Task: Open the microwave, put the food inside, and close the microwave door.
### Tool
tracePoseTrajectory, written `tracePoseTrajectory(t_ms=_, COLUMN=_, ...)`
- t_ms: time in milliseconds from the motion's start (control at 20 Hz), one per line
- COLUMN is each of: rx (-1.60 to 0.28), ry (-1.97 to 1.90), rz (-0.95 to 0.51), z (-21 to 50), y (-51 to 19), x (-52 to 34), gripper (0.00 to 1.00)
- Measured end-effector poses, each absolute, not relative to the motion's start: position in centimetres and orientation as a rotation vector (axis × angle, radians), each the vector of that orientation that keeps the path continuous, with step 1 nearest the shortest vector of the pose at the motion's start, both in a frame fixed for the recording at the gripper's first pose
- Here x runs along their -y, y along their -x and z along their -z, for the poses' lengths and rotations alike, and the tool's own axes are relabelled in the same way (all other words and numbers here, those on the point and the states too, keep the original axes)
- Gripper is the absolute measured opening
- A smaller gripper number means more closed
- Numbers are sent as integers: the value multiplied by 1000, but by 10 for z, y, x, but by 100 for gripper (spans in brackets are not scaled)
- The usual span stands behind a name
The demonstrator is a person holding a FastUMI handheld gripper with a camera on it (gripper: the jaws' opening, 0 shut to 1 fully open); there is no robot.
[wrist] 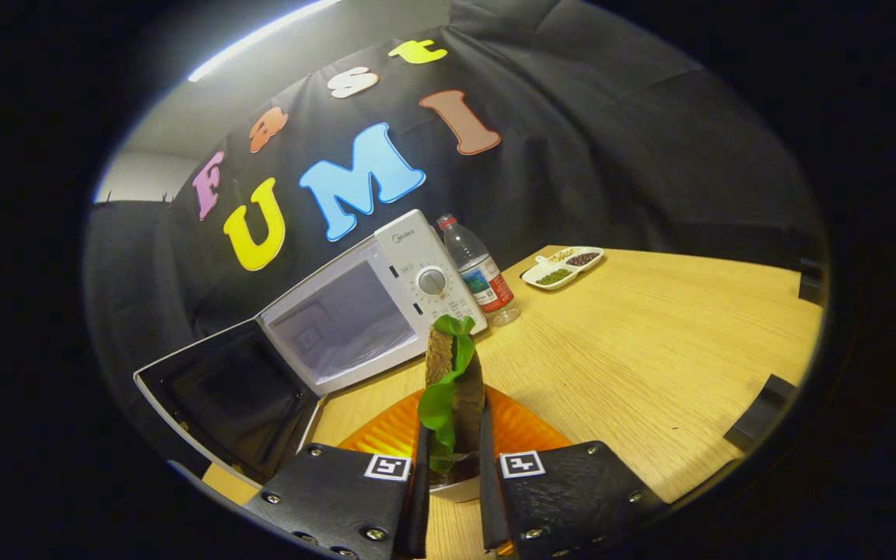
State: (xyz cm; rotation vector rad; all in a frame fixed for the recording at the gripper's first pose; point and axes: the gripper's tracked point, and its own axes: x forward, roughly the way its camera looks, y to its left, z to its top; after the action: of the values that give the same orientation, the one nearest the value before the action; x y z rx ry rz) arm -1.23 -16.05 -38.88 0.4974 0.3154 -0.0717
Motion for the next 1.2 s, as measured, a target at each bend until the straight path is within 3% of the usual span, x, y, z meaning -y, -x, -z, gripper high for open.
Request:
tracePoseTrajectory(t_ms=550, rx=-249, ry=-310, rz=-70, z=310, y=-55, x=73, gripper=27)
tracePoseTrajectory(t_ms=1200, rx=-284, ry=-149, rz=-102, z=327, y=-194, x=-21, gripper=27)
